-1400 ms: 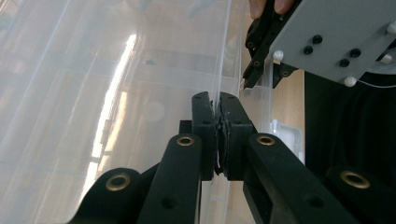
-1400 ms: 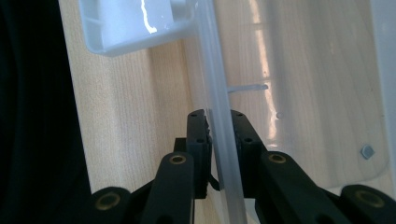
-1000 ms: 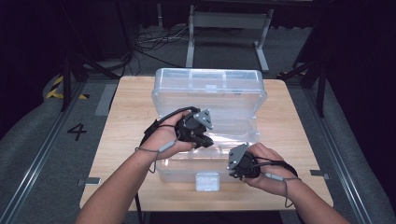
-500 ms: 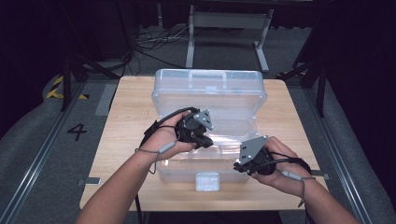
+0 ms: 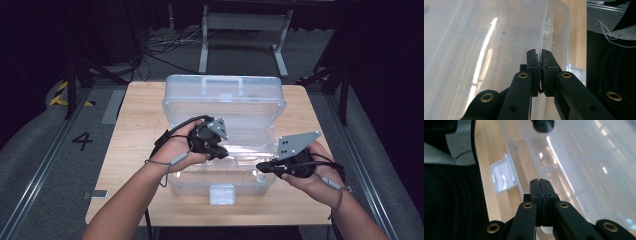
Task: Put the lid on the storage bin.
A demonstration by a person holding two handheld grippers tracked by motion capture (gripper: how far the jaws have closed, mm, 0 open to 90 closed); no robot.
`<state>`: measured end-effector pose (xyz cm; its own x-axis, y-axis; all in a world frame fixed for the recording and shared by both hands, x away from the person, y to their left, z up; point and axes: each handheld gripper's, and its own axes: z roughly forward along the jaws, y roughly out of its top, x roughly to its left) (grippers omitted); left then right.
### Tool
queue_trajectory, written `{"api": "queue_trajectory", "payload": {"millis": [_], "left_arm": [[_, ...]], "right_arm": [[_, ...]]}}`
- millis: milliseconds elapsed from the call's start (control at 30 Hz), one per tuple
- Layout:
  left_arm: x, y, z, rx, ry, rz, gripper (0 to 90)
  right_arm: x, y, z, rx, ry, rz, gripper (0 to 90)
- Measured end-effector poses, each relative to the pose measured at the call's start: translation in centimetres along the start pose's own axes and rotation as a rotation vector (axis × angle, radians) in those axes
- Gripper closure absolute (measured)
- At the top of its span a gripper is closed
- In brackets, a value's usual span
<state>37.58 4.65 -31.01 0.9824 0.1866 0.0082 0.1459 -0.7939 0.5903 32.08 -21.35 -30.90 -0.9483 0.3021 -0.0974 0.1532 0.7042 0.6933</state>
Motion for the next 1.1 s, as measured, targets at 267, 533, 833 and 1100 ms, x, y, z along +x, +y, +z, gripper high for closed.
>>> {"api": "queue_trajectory", "payload": {"millis": [267,533,833,1100], "left_arm": [[-0.2,-0.1,0.1,-0.003,0.004,-0.004,86.2],[-0.2,-0.5,0.1,-0.022,0.001,-0.012,86.0],[-0.9,-0.9,0.2,-0.054,0.040,-0.021,85.0],[-1.4,-1.2,0.3,-0.073,0.067,-0.034,83.8]], "right_arm": [[-0.9,-1.0,-1.4,-0.128,-0.046,0.109,90.0],[-1.5,-2.6,-2.0,-0.259,-0.077,0.207,90.0],[-2.4,-3.9,-2.4,-0.332,-0.156,0.282,90.0],[-2.8,-4.2,-2.6,-0.373,-0.177,0.317,90.0]]}}
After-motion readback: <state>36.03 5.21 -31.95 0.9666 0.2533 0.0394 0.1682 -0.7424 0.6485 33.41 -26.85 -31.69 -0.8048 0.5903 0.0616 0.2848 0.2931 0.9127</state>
